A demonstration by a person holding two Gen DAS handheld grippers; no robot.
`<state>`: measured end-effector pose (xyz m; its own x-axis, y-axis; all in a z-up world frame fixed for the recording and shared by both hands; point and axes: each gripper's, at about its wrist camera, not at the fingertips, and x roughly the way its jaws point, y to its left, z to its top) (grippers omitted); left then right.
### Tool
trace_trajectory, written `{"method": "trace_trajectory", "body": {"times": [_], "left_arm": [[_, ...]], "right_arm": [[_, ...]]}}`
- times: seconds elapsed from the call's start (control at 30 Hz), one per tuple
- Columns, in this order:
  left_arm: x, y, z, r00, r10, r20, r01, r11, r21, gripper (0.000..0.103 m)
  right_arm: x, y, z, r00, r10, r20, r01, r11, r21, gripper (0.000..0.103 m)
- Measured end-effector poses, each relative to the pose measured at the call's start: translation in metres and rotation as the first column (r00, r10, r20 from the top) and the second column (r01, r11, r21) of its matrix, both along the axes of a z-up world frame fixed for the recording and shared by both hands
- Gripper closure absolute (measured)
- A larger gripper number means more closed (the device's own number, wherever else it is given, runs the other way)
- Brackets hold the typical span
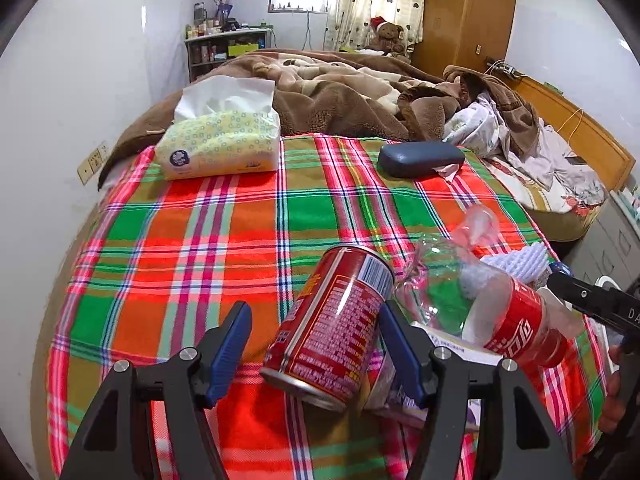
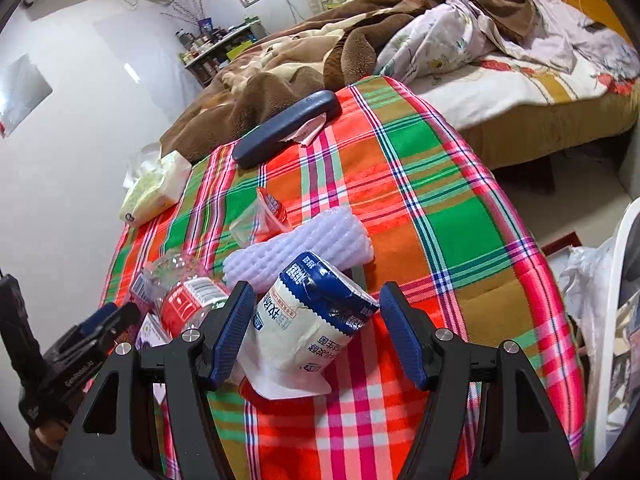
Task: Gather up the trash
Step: 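Grasp the red drink can with the left tool while the right tool grasps the white milk pouch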
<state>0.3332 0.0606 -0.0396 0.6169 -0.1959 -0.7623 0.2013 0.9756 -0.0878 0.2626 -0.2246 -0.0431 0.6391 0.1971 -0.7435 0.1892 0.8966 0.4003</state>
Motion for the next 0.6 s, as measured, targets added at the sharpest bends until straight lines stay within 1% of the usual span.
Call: {"method": "trace_trajectory", "body": {"times": [0.07,0.17,0.23,0.3,0.4,0.53,0.6], "left_arm": [[0.005,0.0,-0.003,1.0,-0.006,-0.008,0.006,1.0,-0.006,0.037],[0.009,-0.001,-0.006,1.0,-0.004,-0.011,0.004,1.0,0.006,0.037],[0.013,-0.002,-0.008,1.0,-0.009,-0.022,0.009,1.0,-0.008,0.037],[0.016,-0.001,-0.009,0.999,-0.013,-0.032,0.012,1.0,-0.025,0.037],[0.017,-0.002,-0.009,1.0,-0.004,-0.026,0.004,1.0,0.002,0.037],[0.021,-0.004,-0.014,0.998,-0.009,-0.055,0.008,1.0,-0.011,0.037],[0.02,-0.006,-0.016,0.999,-0.008,-0.053,0.009,1.0,0.002,0.037]], "right_arm": [[0.002,-0.003,-0.002,1.0,-0.013,-0.005,0.013,1.0,0.022,0.036],[0.004,-0.007,-0.002,1.0,-0.018,-0.011,0.018,0.998,0.06,0.036],[0.007,-0.007,-0.005,0.999,-0.021,-0.03,0.023,0.997,0.078,0.036],[0.01,-0.004,-0.008,0.998,-0.008,-0.057,0.013,0.996,0.089,0.036],[0.012,-0.001,-0.008,0.999,-0.004,-0.05,0.009,0.996,0.093,0.036],[0.017,0.002,-0.011,0.997,-0.009,-0.082,0.018,0.994,0.107,0.036],[0.019,0.002,-0.012,0.996,-0.008,-0.086,0.018,0.993,0.115,0.036]]}}
